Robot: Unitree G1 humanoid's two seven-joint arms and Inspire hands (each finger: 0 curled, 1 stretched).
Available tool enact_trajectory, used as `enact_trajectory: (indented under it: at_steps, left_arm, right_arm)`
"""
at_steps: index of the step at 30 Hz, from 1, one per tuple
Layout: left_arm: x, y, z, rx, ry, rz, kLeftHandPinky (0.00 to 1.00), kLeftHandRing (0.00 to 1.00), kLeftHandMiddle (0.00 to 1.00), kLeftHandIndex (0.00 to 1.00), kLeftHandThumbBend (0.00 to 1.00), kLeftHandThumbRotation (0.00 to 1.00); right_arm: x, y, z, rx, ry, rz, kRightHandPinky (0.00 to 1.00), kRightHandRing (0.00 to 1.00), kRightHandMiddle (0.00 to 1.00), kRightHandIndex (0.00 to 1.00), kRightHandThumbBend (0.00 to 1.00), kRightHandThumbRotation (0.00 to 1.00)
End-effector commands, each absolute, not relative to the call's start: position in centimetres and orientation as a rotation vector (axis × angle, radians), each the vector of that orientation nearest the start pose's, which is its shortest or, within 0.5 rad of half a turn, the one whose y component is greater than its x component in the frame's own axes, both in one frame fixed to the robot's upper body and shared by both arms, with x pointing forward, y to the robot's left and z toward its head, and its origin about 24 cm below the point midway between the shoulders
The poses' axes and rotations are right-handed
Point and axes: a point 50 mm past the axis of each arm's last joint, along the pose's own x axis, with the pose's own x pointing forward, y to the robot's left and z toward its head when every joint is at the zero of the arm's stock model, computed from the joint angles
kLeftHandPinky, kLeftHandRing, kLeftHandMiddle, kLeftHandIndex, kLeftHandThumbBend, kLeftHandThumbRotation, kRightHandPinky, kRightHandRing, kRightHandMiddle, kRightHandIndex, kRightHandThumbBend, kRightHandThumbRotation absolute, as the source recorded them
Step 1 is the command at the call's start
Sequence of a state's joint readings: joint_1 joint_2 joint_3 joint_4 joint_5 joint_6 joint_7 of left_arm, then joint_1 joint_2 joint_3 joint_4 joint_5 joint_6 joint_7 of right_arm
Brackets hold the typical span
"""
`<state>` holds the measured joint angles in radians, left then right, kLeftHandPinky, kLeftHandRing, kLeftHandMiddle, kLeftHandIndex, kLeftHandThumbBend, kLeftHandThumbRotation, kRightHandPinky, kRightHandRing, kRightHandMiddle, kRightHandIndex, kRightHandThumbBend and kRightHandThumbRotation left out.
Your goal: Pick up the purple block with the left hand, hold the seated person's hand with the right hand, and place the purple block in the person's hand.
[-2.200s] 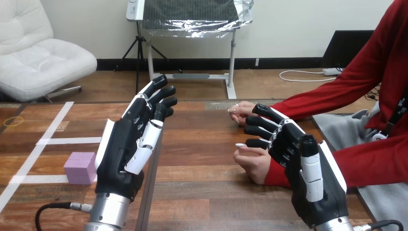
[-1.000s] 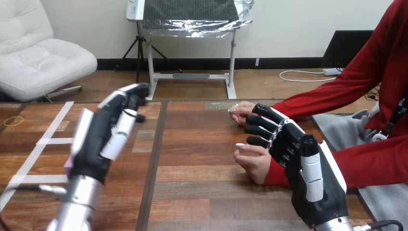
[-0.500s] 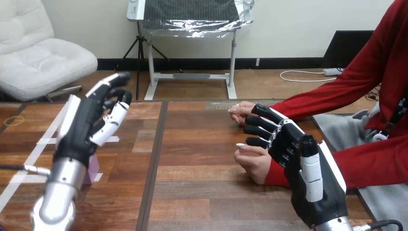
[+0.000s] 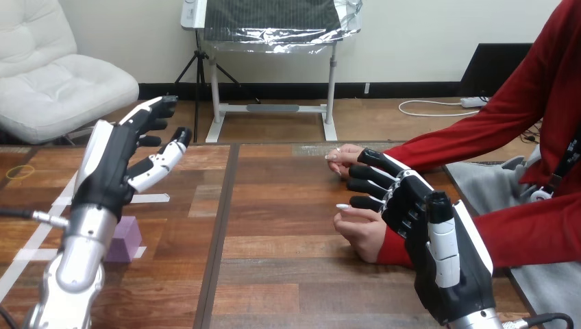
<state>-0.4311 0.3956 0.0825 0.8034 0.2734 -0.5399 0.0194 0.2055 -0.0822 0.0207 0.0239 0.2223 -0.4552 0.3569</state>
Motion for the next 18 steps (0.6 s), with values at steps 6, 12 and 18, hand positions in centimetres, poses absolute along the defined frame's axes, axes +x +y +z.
enact_trajectory:
  at_steps: [6, 12, 18]
  left_arm:
    - [34.8, 23.5, 8.8, 0.732, -0.226, -0.014, 0.71, 0.80, 0.82, 0.82, 0.54, 0.38]
    - [35.8, 23.6, 8.6, 0.878, -0.116, -0.061, 0.68, 0.80, 0.82, 0.83, 0.59, 0.26]
    - [36.5, 23.8, 8.6, 0.999, -0.014, -0.103, 0.73, 0.84, 0.86, 0.85, 0.61, 0.22]
  right_arm:
    - [21.3, -15.8, 5.6, 0.094, -0.346, 0.287, 0.73, 0.78, 0.79, 0.81, 0.77, 1.00]
    - [21.3, -15.8, 5.8, 0.096, -0.349, 0.296, 0.73, 0.78, 0.79, 0.81, 0.77, 1.00]
    - [21.3, -15.9, 5.9, 0.097, -0.348, 0.300, 0.74, 0.78, 0.79, 0.81, 0.77, 1.00]
